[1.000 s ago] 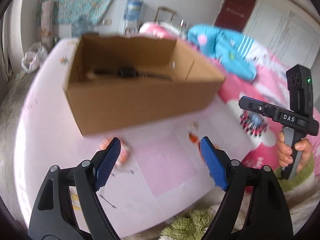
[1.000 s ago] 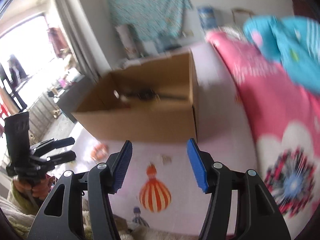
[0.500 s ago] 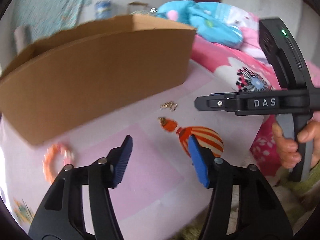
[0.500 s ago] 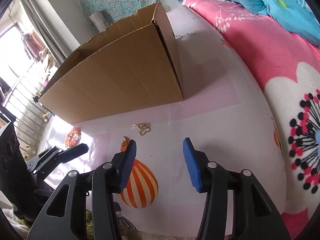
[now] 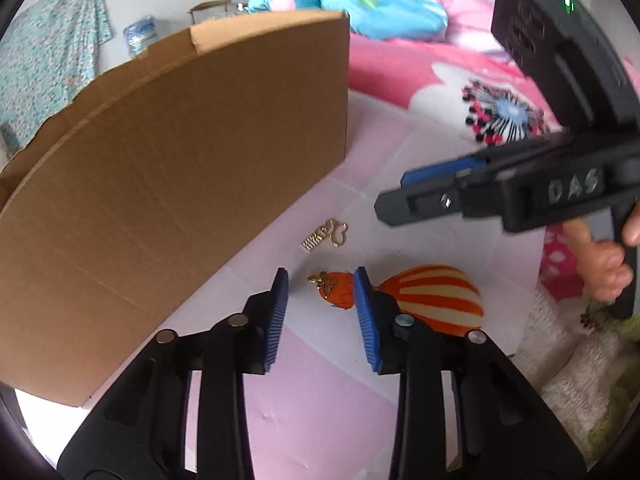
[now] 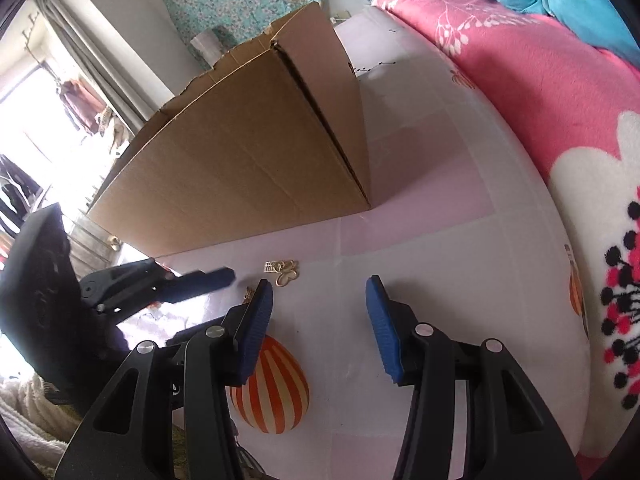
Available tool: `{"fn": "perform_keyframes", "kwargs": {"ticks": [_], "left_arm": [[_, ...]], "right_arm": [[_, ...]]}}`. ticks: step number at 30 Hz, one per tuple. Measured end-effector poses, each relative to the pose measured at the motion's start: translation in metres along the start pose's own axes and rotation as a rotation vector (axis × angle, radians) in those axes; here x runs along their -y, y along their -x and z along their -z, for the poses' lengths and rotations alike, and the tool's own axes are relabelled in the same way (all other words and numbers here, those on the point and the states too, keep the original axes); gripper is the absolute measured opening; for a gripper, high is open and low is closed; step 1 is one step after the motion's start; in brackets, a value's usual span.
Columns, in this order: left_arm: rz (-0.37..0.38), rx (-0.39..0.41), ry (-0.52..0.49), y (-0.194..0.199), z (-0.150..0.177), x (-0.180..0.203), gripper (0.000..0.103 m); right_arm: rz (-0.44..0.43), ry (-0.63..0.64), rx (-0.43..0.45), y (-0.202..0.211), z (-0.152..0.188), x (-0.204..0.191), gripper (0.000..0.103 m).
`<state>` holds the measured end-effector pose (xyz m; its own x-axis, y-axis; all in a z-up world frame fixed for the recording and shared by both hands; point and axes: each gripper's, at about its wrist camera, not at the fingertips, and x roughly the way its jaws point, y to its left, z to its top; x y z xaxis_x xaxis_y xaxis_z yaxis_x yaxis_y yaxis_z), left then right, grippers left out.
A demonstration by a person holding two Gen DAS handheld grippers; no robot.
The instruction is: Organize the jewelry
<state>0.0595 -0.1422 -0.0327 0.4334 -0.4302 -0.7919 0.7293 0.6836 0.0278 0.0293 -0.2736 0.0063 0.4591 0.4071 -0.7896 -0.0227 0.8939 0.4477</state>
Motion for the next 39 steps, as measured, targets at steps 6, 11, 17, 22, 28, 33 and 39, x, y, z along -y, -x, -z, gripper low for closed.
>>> {"fn": "perform_keyframes", "kwargs": {"ticks": [6,11,17,22,28,33,39], "left_arm": [[0.024,-0.01,0.01,-0.002,-0.001,-0.006,0.02],[0.036,-0.016,-0.007,-0.003,-0.003,-0.01,0.012],[0.046,-0.016,-0.009,-0.005,-0.005,-0.01,0.012],[0.051,-0.013,0.026,-0.004,-0.003,-0.013,0.012],[0.001,-0.017,0.104,0.009,0.012,-0.023,0.012],[-0.024,-0.011,0.187,0.021,0.029,-0.033,0.012],[-0.028,0.011,0.233,0.026,0.038,-0.038,0.012]], "right_arm": [[-0.02,-0.009,0.009,0.001,-0.001,0.003,0.048],[-0.036,-0.017,0.013,-0.001,-0.003,0.007,0.048],[-0.052,-0.026,0.016,-0.001,-0.004,0.008,0.048],[-0.034,-0.023,0.021,0.0,-0.004,0.008,0.048],[-0.027,0.017,0.031,0.006,0.001,-0.004,0.048],[-0.009,0.098,0.022,-0.001,0.0,-0.024,0.048],[0.067,0.202,0.006,-0.018,-0.004,-0.045,0.048]]}}
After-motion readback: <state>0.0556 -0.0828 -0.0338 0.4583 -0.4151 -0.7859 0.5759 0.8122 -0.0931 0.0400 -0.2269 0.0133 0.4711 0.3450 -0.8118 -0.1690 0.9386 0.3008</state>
